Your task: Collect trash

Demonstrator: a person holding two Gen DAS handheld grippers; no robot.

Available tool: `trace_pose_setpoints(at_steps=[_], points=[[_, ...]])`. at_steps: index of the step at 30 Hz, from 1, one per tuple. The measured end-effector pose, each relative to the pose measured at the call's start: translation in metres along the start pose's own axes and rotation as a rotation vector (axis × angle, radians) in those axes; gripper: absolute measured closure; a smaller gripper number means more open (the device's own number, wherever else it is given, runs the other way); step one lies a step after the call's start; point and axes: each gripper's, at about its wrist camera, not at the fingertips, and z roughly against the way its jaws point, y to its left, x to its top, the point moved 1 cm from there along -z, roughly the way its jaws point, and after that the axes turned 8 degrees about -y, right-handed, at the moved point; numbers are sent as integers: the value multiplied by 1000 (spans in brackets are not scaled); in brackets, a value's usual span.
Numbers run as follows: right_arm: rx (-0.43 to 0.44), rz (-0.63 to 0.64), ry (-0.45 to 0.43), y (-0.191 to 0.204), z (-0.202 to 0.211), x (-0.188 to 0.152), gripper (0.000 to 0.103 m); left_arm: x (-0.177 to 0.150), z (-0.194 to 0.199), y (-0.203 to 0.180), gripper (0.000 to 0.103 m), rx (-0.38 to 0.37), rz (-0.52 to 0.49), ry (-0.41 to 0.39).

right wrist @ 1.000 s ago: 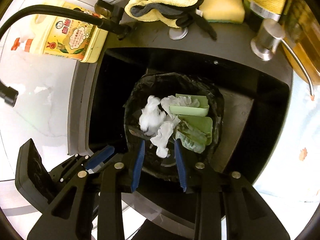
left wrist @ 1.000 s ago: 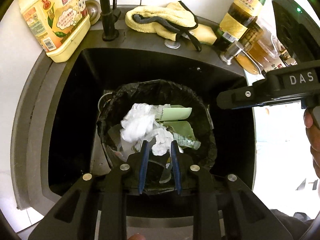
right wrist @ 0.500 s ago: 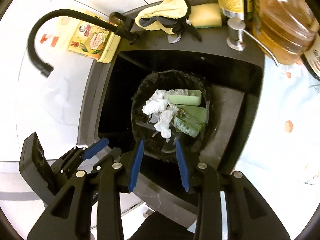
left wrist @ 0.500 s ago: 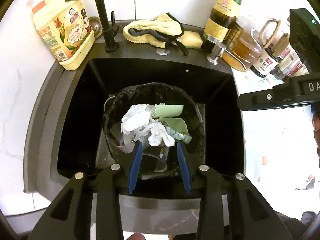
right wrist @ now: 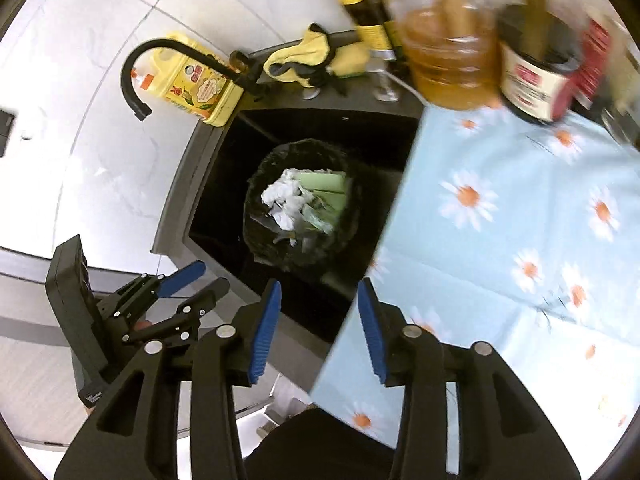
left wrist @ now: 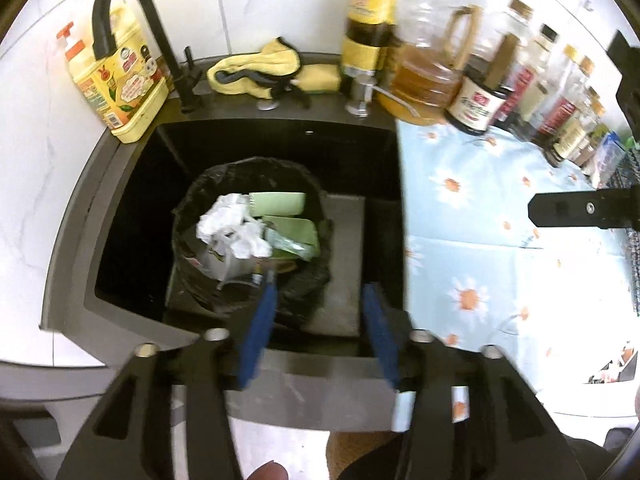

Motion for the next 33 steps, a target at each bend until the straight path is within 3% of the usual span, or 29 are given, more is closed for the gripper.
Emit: trace_pose_setpoints(at_steps=[11, 13, 17, 19, 21, 23, 26, 29, 33], points=[[-35, 7, -88, -71, 84, -63, 46, -35, 43, -89, 48, -29, -30, -41], [-46, 18, -107, -79, 96, -71, 43, -41, 51, -101, 40, -14, -23, -52], [-62, 48, -144, -90, 116, -87, 36, -49, 63, -119, 38, -17, -33, -59], [-68, 71, -159, -93, 122, -95, 30, -55, 69, -127, 30, -11, -43, -62], [-65, 96, -178, -93, 129, -103, 24, -59, 73, -132, 27, -3, -49, -66], [-71, 116, -206, -92, 134, -111, 12, -64, 75, -135, 26, 5, -50, -67], [-100, 141, -256, -87, 141, -120, 8, -69, 79, -134, 25, 0, -39, -78], [-145, 165, -299, -81, 143, -124, 5, -72, 82, -131, 14, 17, -41, -100], [-186, 147, -302, -81, 139, -131, 5, -74, 86, -123, 10, 16, -17, -119]])
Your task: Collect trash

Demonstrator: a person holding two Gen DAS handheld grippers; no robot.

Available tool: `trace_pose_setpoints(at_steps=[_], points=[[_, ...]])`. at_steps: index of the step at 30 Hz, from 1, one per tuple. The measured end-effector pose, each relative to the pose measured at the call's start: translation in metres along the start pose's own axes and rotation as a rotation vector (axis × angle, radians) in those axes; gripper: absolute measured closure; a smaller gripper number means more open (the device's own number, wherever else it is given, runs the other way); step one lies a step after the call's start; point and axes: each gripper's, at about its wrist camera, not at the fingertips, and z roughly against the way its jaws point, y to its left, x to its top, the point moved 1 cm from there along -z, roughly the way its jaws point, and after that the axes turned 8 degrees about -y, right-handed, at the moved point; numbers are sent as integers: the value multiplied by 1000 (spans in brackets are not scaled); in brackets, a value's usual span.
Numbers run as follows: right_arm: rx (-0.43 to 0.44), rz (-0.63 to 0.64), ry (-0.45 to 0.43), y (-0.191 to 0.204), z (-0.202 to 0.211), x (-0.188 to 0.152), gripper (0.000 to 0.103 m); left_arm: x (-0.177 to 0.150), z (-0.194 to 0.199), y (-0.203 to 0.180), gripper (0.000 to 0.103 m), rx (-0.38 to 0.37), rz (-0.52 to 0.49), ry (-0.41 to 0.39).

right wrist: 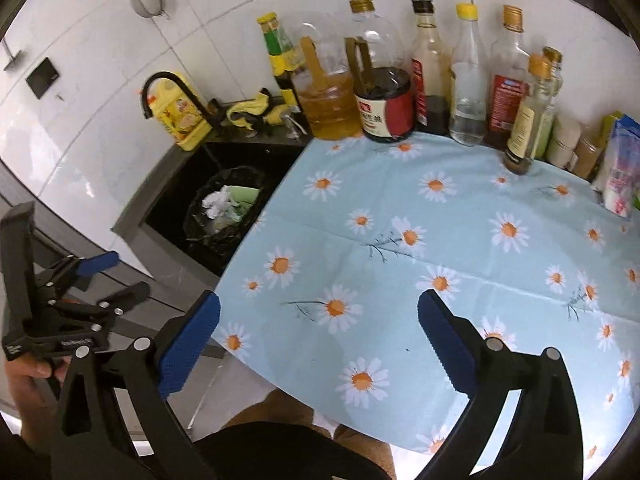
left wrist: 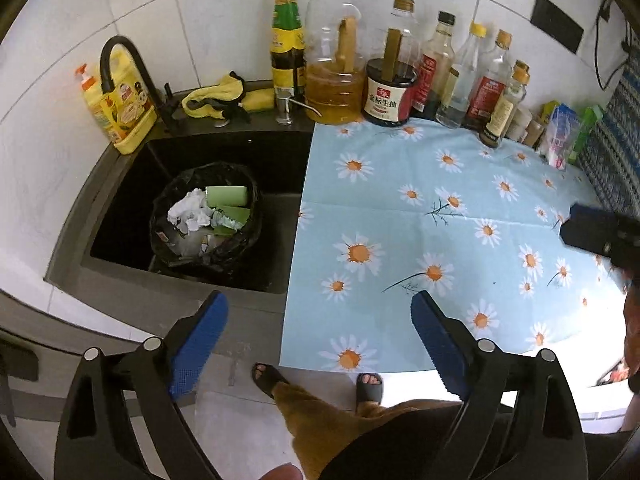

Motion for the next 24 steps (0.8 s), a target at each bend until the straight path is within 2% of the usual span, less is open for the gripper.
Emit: trace_pose_setpoints(at_steps=[2, 9, 19, 24], points=[[-10, -2, 5, 0, -1, -4, 5, -1, 1, 2, 7, 1, 0, -8], [-42, -2, 15, 4, -3, -12, 5, -4, -4, 9, 7, 14, 10, 7], [-38, 7, 22, 11, -7, -12, 5, -6, -7, 14, 7, 20, 17, 9], [-38, 6, 23, 12, -8, -10, 5, -5, -8, 13, 7, 49, -2, 11]])
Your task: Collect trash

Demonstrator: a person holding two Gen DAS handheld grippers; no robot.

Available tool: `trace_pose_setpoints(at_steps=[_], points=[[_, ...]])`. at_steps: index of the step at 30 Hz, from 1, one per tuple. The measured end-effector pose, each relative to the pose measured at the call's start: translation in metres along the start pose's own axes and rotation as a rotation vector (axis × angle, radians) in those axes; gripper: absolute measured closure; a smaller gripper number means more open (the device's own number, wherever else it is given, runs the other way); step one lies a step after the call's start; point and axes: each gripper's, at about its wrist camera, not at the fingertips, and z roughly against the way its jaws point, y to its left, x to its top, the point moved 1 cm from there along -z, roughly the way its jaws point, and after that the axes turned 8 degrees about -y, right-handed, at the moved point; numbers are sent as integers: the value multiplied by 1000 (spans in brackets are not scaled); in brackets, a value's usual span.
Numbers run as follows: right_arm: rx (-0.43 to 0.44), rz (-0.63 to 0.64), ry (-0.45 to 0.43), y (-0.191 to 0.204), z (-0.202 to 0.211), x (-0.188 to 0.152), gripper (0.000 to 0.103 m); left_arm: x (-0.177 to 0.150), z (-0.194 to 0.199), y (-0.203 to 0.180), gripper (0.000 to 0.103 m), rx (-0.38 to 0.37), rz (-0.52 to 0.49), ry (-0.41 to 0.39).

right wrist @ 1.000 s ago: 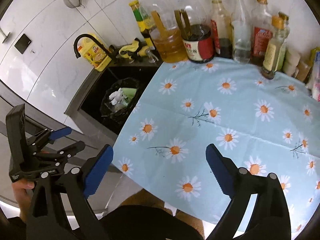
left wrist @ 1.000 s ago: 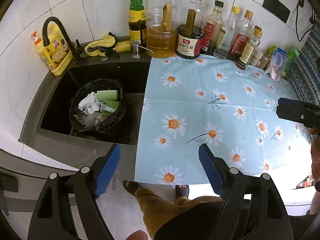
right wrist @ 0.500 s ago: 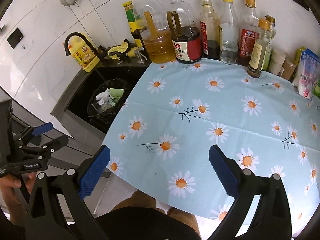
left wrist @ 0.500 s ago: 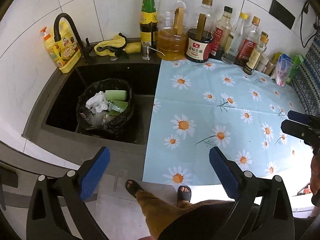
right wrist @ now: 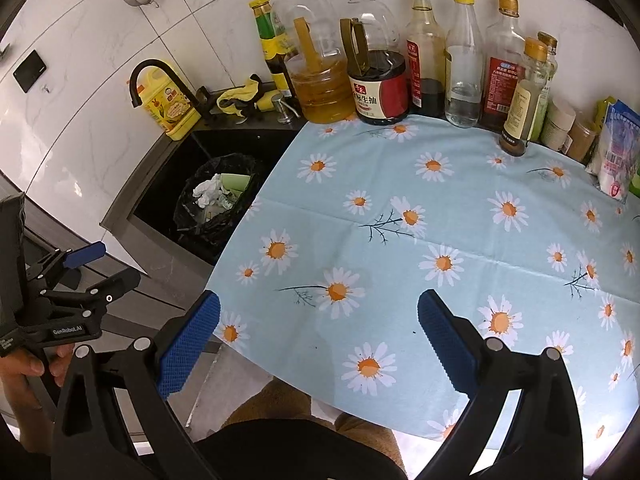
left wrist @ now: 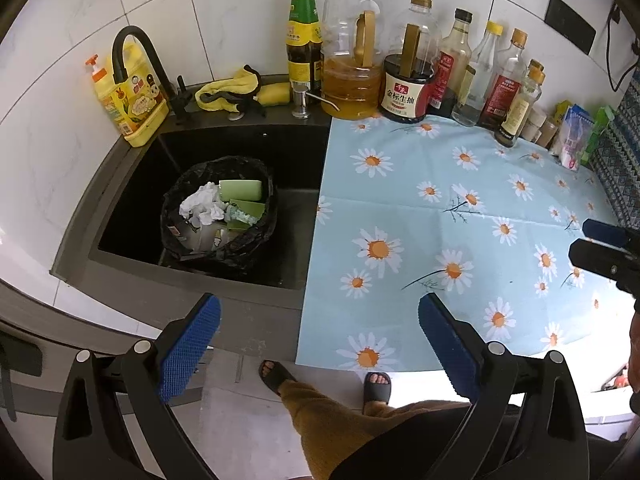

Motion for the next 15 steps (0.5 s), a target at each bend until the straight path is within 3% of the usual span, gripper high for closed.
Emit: trace_pose_setpoints(at_steps=[15], points=[[12, 1, 6, 3, -7, 3, 5, 4, -2, 0, 7, -6, 1, -2]])
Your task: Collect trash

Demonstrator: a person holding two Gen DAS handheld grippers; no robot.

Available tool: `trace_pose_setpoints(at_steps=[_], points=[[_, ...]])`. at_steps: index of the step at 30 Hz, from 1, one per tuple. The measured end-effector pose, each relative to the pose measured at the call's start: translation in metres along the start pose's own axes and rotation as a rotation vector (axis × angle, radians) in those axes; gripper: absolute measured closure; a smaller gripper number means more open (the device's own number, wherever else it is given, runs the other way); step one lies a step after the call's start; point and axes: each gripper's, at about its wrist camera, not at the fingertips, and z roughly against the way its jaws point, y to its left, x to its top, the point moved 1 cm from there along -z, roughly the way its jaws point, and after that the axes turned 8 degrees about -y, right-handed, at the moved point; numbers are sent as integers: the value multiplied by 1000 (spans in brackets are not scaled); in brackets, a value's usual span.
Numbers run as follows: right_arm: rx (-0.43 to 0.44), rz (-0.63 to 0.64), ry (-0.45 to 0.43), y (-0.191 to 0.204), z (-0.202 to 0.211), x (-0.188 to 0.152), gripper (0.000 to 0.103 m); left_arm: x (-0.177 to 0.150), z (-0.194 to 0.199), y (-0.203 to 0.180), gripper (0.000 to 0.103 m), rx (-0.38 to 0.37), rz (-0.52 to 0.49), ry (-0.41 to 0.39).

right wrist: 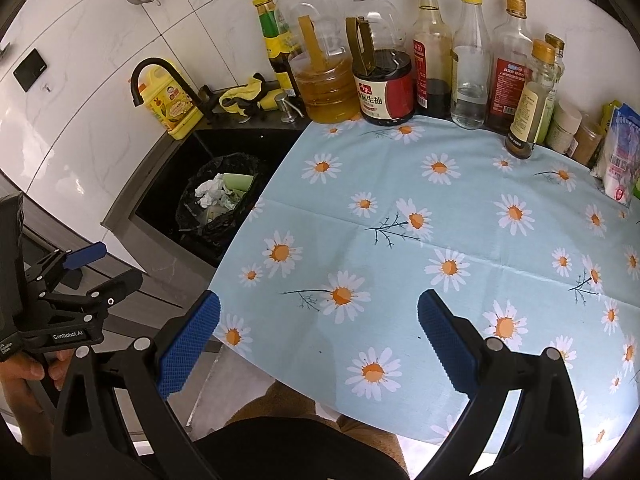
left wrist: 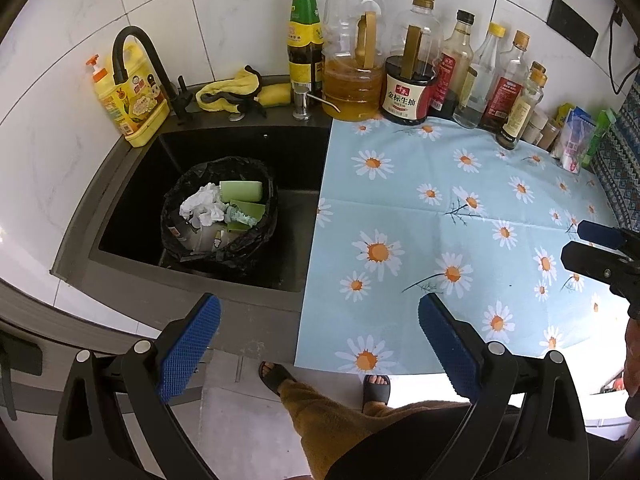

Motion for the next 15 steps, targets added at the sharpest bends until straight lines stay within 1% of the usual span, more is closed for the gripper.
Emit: trace_pose_setpoints(at_steps=[15], points=[[6, 8, 10, 6, -2, -1, 5, 0, 3, 4, 7, 9, 2, 2]])
